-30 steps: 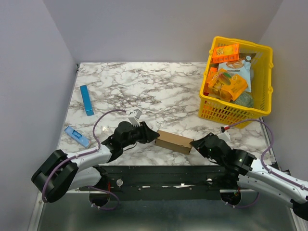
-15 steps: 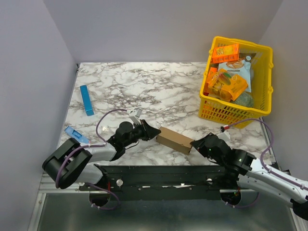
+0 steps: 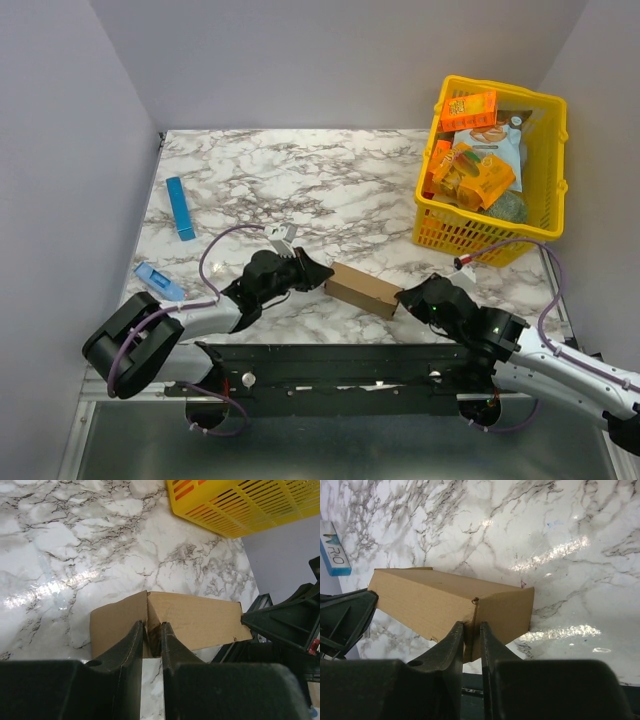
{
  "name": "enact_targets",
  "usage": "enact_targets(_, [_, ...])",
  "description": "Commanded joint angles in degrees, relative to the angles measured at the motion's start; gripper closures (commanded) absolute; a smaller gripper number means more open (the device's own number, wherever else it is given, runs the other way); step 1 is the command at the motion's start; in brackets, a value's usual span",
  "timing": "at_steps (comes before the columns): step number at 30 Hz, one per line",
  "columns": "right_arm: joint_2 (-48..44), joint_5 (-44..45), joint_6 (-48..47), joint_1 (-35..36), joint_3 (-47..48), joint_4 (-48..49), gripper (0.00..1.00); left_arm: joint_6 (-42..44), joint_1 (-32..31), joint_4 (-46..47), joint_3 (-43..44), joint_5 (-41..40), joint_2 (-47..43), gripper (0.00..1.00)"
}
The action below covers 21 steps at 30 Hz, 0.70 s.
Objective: Fold the paper box
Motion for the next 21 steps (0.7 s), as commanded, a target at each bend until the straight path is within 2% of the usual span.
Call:
enact_targets(1, [0.27, -1.27, -9.25, -0.03, -4.72, -0.19, 0.82, 3.36, 0.15, -16.16, -5.60, -7.32, 0.37, 0.82])
enact_targets(5, [-3.24, -3.03, -12.33, 0.58, -6.48, 3.86, 0.82, 1.87, 0.15, -13.86, -10.60, -8.90, -7.43, 0.79])
enact_targets(11, [-6.16, -7.95, -18.05, 1.20, -9.29, 7.39, 0.79, 0.90, -0.38, -18.43, -15.27, -11.54, -19.92, 0.75])
enact_targets(14, [-5.20, -9.70, -18.39, 1.38, -9.64, 6.94, 0.79, -0.07, -0.99, -19.75, -16.15, -11.98, -22.48, 0.74])
enact_targets(18, [-3.61, -11.11, -19.01, 1.73, -9.47, 8.00, 0.78, -1.30, -2.84, -20.72, -16.07, -13.47, -21.26, 0.74])
enact_targets(19, [-3.17, -11.12, -18.58, 1.90, -9.38, 7.91, 0.77, -2.00, -3.28, -20.63, -16.24, -14.09, -20.65, 0.74])
enact_targets(20, [-3.34, -11.38, -17.88, 1.82, -9.30, 7.65, 0.68, -2.26, -3.54, -20.37, -16.59, -14.18, -20.12, 0.74])
enact_targets(21, [-3.96, -11.90, -17.17, 1.82, -9.12, 8.34, 0.64, -2.35, -4.07, -20.02, -16.68, -14.09, -20.12, 0.74])
